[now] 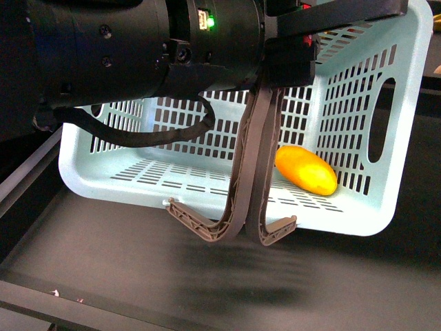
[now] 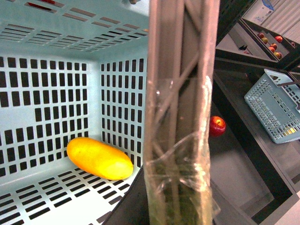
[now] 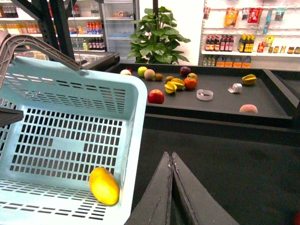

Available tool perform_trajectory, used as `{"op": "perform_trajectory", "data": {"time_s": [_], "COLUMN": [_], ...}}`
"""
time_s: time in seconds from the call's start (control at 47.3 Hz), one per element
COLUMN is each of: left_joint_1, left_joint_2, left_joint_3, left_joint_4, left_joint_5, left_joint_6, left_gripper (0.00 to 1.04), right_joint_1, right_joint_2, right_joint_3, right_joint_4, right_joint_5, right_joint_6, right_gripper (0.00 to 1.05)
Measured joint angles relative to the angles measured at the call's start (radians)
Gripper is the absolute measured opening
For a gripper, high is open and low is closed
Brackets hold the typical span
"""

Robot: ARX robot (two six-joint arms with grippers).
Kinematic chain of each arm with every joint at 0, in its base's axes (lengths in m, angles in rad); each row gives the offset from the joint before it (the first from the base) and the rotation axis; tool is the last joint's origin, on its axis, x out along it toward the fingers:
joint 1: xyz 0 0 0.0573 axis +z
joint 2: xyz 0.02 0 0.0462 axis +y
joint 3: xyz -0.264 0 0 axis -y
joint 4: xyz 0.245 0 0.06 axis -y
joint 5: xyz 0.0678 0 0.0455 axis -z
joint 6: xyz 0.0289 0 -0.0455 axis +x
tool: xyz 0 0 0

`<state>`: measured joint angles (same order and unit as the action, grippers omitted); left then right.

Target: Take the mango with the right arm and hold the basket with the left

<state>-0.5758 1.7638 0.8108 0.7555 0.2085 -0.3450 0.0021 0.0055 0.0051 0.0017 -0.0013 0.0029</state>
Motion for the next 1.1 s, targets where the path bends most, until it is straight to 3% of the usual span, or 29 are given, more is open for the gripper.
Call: {"op": "perform_trajectory", "data": {"time_s": [0.423, 0.465, 0.677, 0.91, 0.931, 0.994, 1.1], "left_joint_1": [0.000, 0.000, 0.000, 0.000, -0.003, -0.018, -0.013], "left_joint_2": [0.000, 0.000, 0.000, 0.000, 0.000, 0.018, 0.055], "left_joint_3": [0.000, 0.000, 0.000, 0.000, 0.000, 0.007, 0.070], "left_joint_4": [0.000, 0.000, 0.000, 0.000, 0.002, 0.044, 0.026], "left_joint_5": [0.000, 0.000, 0.000, 0.000, -0.024, -0.246, -0.431], "left_joint_6": [0.001, 0.001, 0.001, 0.001, 0.006, -0.008, -0.116], "left_gripper": [0.10, 0.10, 0.10, 0.10, 0.10, 0.10, 0.10], "right_joint_1": [0.000, 0.000, 0.000, 0.000, 0.000, 0.000, 0.000], "right_joint_2": [0.000, 0.000, 0.000, 0.000, 0.000, 0.000, 0.000], "right_joint_3": [0.000, 0.000, 0.000, 0.000, 0.000, 0.000, 0.000], "right_joint_4": [0.000, 0.000, 0.000, 0.000, 0.000, 0.000, 0.000], "right_joint_5": [0.000, 0.000, 0.000, 0.000, 0.000, 0.000, 0.000], "right_joint_6": [0.000, -0.002, -0.002, -0.002, -0.002, -0.001, -0.002], "right_gripper": [0.02, 0.06, 0.48, 0.85, 0.88, 0.99, 0.97]}}
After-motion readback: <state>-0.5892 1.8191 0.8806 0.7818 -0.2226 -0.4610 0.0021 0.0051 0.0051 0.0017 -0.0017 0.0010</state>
